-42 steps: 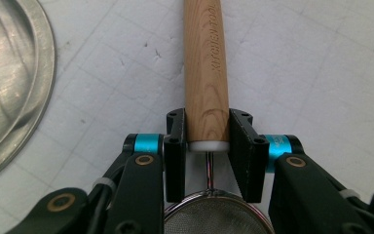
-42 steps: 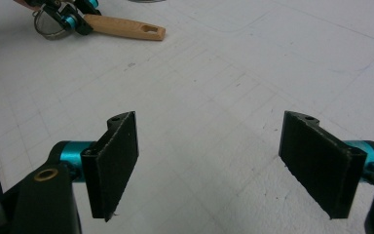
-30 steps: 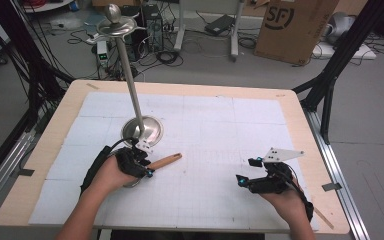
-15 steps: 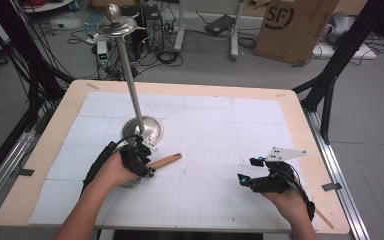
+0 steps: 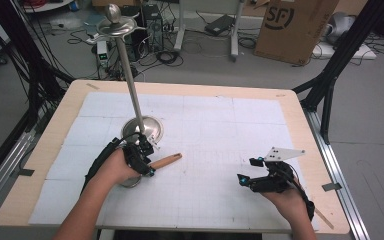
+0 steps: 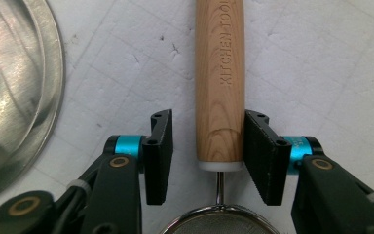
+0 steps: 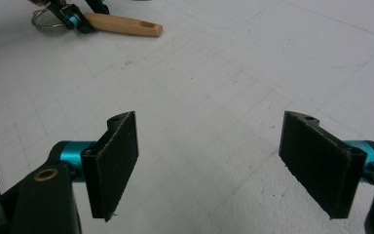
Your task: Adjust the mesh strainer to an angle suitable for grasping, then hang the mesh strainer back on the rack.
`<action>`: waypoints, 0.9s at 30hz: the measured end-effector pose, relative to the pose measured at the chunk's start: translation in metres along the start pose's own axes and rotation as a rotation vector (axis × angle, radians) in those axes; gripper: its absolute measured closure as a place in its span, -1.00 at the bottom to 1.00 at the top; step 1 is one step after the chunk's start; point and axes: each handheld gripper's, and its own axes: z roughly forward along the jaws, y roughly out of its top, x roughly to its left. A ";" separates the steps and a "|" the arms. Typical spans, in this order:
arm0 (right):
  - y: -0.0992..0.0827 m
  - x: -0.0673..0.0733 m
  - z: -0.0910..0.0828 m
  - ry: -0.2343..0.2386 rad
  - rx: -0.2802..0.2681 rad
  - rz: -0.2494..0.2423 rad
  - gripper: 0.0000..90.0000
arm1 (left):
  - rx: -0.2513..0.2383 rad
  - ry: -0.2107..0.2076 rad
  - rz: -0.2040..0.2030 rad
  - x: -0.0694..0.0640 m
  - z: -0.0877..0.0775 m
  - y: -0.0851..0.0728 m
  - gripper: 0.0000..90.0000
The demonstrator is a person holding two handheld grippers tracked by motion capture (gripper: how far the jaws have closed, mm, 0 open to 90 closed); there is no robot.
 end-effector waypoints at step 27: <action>0.000 0.001 -0.001 0.000 -0.003 0.000 -0.52 | -0.273 -0.020 0.032 -0.007 -0.038 -0.009 0.53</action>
